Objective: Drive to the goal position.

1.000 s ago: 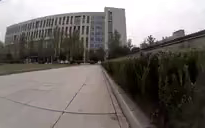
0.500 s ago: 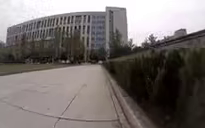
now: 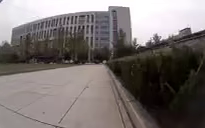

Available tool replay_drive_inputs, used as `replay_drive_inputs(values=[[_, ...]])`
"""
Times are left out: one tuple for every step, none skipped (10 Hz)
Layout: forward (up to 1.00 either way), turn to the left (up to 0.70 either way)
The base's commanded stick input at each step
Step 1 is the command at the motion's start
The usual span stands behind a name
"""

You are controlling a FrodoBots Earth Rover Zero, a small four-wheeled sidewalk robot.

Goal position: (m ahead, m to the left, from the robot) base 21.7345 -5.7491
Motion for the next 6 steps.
replay_drive_inputs(values=[[0.45, 0.0], [0.45, 0.0], [0.45, 0.0], [0.45, 0.0], [0.45, 0.0], [0.45, 0.0]])
